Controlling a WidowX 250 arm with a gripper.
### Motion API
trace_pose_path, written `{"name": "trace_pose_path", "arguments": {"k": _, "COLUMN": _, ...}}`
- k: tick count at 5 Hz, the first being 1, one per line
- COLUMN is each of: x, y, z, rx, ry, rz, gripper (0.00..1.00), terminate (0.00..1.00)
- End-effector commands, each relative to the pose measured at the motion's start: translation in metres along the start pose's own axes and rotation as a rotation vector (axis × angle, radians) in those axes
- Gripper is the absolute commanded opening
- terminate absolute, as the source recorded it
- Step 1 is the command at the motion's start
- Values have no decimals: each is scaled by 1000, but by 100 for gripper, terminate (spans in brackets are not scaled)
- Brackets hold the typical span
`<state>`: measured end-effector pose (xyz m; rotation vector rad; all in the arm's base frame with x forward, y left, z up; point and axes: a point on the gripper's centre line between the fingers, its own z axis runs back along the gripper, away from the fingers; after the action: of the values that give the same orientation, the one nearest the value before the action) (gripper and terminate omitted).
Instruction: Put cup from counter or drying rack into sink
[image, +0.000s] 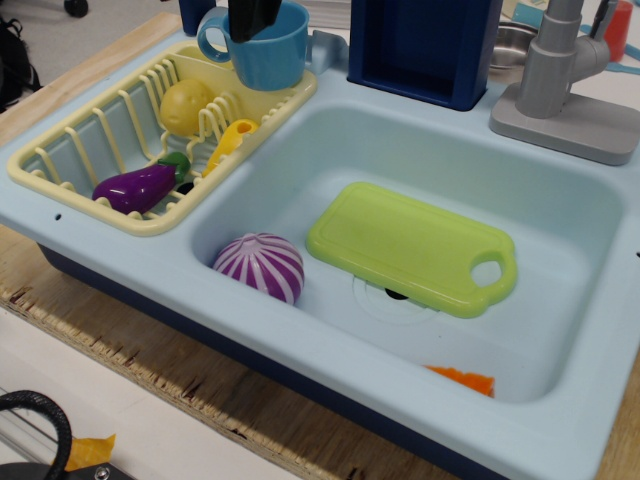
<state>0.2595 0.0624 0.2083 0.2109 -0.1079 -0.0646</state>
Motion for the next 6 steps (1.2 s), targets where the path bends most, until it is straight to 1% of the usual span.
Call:
{"name": "trace_pose_path", "arguments": {"k": 1, "x": 0, "y": 0, "z": 0, "rx": 0, "ry": 0, "rz": 0, "gripper": 100, "terminate": 0}}
{"name": "trace_pose_path", "arguments": {"k": 2, "x": 13, "y": -1, "z": 4, "rx": 21, "ry": -77, "rz": -88, "gripper": 100, "terminate": 0}}
{"name": "trace_pose_path", "arguments": {"k": 3, "x": 28, "y": -1, "z": 8, "rx": 28, "ry": -194, "rz": -151, "gripper": 100, "terminate": 0}}
{"name": "trace_pose_path", "arguments": {"k": 4, "x": 41, "y": -2, "z": 12, "rx": 28, "ry": -241, "rz": -183, "gripper": 100, "terminate": 0}}
{"name": "trace_pose_path", "arguments": {"k": 5, "x": 50, "y": -5, "z": 2, "rx": 0, "ry": -230, "rz": -223, "gripper": 100, "terminate": 0}}
{"name": "trace_pose_path", "arguments": {"k": 6, "x": 53, "y": -16, "z": -17, "rx": -51, "ry": -230, "rz": -259, "gripper": 100, "terminate": 0}}
